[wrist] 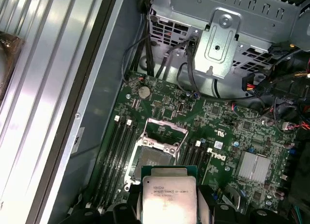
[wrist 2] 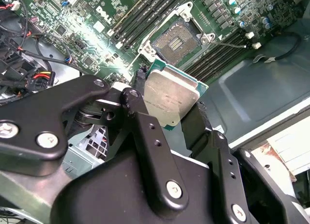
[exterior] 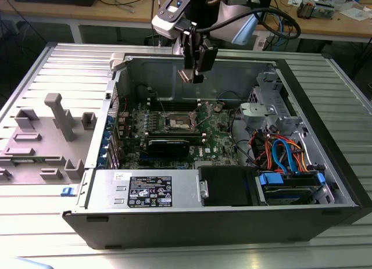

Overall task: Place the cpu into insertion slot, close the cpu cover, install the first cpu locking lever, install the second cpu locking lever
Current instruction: 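Place the cpu into insertion slot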

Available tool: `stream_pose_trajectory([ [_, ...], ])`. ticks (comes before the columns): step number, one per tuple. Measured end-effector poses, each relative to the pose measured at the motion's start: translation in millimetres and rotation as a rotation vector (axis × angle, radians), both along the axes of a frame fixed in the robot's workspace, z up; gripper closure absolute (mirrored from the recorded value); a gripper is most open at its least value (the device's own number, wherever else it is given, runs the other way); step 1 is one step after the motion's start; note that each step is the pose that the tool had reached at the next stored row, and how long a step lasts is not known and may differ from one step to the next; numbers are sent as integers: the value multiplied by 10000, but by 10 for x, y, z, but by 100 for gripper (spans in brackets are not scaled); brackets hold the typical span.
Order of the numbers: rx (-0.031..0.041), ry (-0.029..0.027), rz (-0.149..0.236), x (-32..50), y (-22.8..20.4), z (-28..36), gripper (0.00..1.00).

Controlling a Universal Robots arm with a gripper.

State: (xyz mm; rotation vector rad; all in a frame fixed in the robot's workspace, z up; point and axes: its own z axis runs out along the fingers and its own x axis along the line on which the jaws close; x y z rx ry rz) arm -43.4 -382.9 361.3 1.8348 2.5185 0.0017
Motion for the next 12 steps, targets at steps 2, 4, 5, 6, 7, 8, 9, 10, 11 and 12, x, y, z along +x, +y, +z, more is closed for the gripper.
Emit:
stream_pose_trajectory([
  [2,-1,0,-147,0,0,0,45],
  [4,0,0,-235,0,0,0,45],
  [5,-1,0,-281,0,0,0,45],
  [6,-1,0,-313,0,0,0,45],
  [7,-1,0,-345,0,0,0,45],
  [8,-1,0,-403,0,0,0,45],
  [9,-1,0,-438,0,0,0,45],
  [10,0,0,-489,0,0,0,45],
  [11,0,0,-553,0,0,0,45],
  [12,-1,0,-591,0,0,0,45],
])
